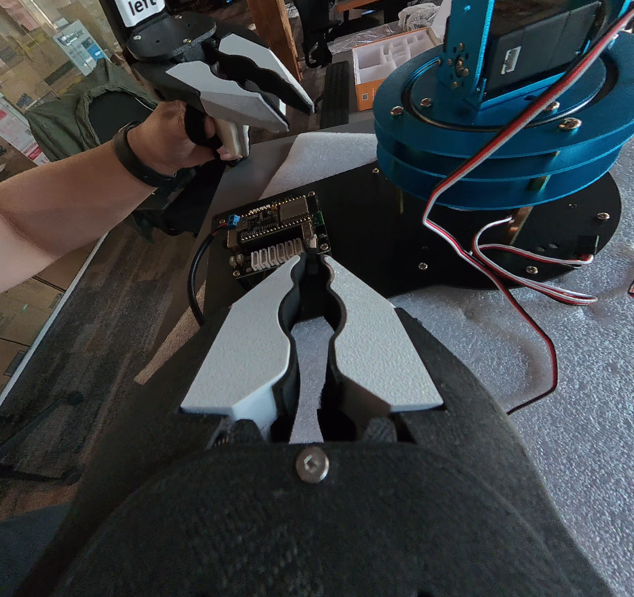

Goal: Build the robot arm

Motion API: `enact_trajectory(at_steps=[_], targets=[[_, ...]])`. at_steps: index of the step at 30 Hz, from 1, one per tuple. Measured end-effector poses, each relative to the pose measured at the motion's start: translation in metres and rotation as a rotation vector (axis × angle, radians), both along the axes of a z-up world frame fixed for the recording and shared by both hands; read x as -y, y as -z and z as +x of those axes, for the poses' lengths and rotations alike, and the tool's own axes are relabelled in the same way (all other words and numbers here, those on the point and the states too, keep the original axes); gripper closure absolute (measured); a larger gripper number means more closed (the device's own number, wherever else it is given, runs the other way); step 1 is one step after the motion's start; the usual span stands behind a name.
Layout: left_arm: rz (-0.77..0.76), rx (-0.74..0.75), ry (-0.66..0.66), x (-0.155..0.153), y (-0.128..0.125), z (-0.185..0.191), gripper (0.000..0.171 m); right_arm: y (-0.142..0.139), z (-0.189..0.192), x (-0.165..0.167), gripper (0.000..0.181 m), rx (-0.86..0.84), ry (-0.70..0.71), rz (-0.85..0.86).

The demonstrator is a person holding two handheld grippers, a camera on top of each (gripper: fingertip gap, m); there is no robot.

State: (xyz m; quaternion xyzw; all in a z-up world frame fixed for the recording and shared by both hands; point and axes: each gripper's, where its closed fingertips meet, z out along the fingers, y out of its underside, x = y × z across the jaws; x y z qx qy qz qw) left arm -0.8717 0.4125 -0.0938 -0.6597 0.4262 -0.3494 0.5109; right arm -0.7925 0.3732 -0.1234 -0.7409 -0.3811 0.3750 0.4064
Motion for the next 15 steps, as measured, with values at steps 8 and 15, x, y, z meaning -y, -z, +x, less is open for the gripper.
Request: enact_trajectory(at_steps=[8,15], targets=[[-0.089,-0.058,0.021,0.002,0.013,0.004,0.152,0.001,0.0,0.001,0.175,0.014,-0.001,0.008],[-0.178,-0.128,-0.003,0.009,0.028,0.001,0.152,0.002,-0.001,0.001,0.175,0.029,0.001,0.015]])
